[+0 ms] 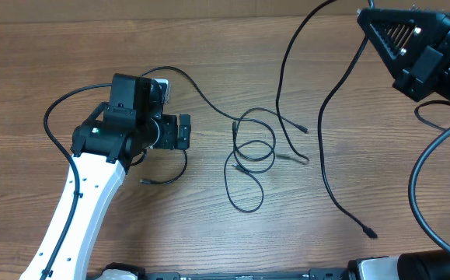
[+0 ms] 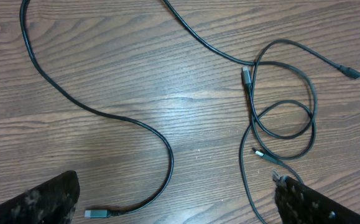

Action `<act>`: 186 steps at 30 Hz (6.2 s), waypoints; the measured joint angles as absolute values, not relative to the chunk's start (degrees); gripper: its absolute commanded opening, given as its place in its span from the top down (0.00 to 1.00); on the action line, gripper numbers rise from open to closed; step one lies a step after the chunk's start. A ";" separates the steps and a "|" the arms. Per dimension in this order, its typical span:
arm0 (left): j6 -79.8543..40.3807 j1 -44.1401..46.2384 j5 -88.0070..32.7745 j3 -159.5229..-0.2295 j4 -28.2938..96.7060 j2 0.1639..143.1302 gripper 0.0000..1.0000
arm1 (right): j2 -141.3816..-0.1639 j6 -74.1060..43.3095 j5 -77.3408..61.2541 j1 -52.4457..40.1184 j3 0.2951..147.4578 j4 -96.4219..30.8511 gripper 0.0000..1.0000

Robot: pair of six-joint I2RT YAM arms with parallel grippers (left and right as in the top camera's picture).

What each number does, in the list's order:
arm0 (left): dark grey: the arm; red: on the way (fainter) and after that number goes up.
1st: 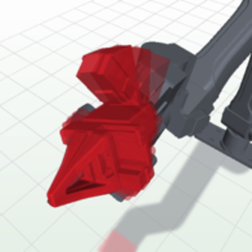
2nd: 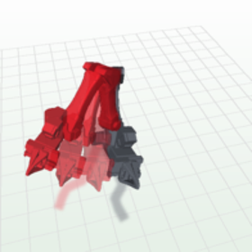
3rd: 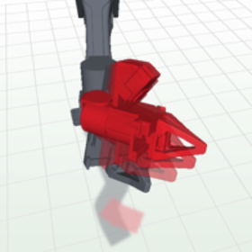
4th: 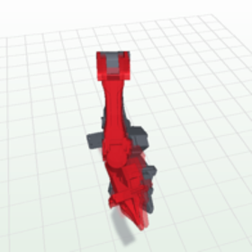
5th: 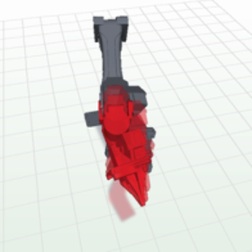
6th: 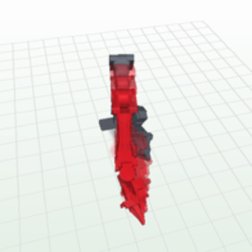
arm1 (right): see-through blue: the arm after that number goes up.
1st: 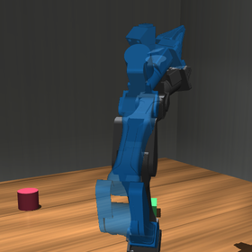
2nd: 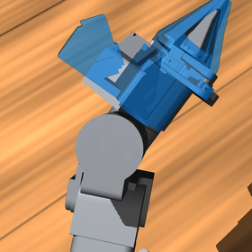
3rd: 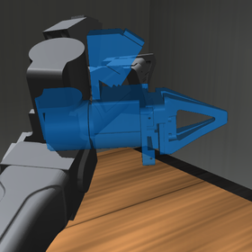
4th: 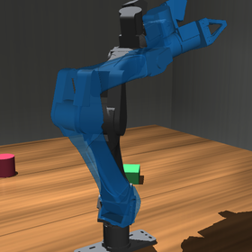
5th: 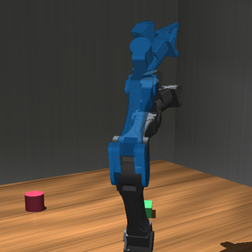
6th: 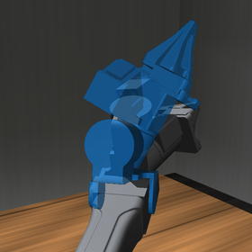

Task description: Untangle cables

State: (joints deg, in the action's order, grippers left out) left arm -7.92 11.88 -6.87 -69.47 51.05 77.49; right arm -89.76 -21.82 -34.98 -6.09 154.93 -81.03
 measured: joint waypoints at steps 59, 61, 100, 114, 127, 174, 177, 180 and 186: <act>-7.92 11.88 -6.90 -69.47 51.03 77.54 0.00 | -112.40 -28.49 2.98 67.16 127.87 -83.48 0.96; -7.92 11.88 -6.87 -69.47 51.03 77.54 0.00 | -113.60 -28.53 0.95 68.47 127.44 -83.57 0.74; -7.92 11.88 -6.87 -69.47 51.03 77.54 0.00 | -115.46 -0.36 -22.31 16.10 127.26 -94.67 0.00; -7.92 11.88 -6.90 -69.47 51.00 77.56 0.00 | -115.68 -0.05 -18.59 -10.57 105.60 -85.30 0.00; -7.92 11.88 -6.90 -69.47 51.05 77.56 0.00 | -115.79 -4.03 -18.37 -16.86 89.65 -64.71 0.10; -7.92 11.88 -6.87 -69.49 50.96 77.60 0.00 | -119.87 -10.59 -26.55 -12.01 87.35 -57.95 0.96; -7.92 11.88 -6.87 -69.47 51.00 77.60 0.00 | -117.89 -10.61 -24.03 -7.99 97.43 -66.17 0.96; -7.92 11.88 -6.87 -69.47 51.03 77.60 0.00 | -111.09 -10.52 -20.32 -6.96 112.05 -72.44 0.96; -7.92 11.88 -6.87 -69.47 50.98 77.60 0.00 | -102.30 -12.34 -18.85 -8.03 140.90 -77.54 0.96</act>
